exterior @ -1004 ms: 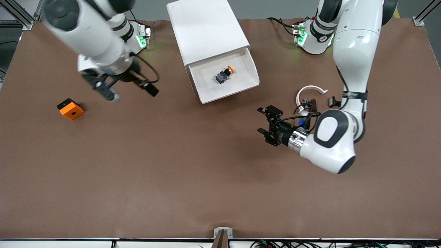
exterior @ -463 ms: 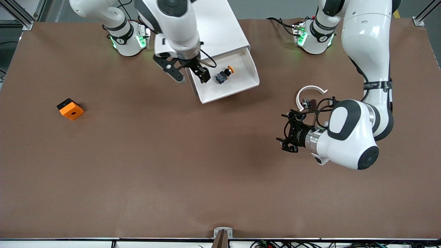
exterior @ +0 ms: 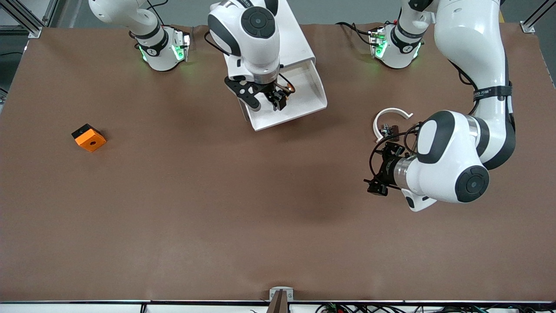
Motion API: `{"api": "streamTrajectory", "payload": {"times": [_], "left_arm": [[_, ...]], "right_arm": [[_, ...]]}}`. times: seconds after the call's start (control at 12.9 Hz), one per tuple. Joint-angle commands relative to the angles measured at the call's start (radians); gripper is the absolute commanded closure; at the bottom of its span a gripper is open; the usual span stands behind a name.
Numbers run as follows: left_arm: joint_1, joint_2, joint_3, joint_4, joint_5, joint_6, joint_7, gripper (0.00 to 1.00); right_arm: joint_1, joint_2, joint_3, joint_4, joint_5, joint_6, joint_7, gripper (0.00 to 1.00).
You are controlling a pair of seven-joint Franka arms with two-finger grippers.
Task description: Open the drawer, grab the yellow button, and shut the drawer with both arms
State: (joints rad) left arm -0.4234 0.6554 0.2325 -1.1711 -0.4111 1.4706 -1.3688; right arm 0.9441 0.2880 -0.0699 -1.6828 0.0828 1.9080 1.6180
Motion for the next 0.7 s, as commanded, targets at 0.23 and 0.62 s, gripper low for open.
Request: {"api": "streamTrajectory", "payload": {"times": [0.23, 0.62], "left_arm": [[-0.020, -0.034, 0.007, -0.018, 0.127, 0.008, 0.258, 0.00], [-0.021, -0.056, -0.002, -0.021, 0.202, 0.022, 0.322, 0.00]], "right_arm": [[0.042, 0.054, -0.011, 0.015, -0.009, 0.051, 0.023, 0.00], [0.056, 0.080, -0.010, 0.023, 0.005, 0.066, -0.003, 0.57]]}}
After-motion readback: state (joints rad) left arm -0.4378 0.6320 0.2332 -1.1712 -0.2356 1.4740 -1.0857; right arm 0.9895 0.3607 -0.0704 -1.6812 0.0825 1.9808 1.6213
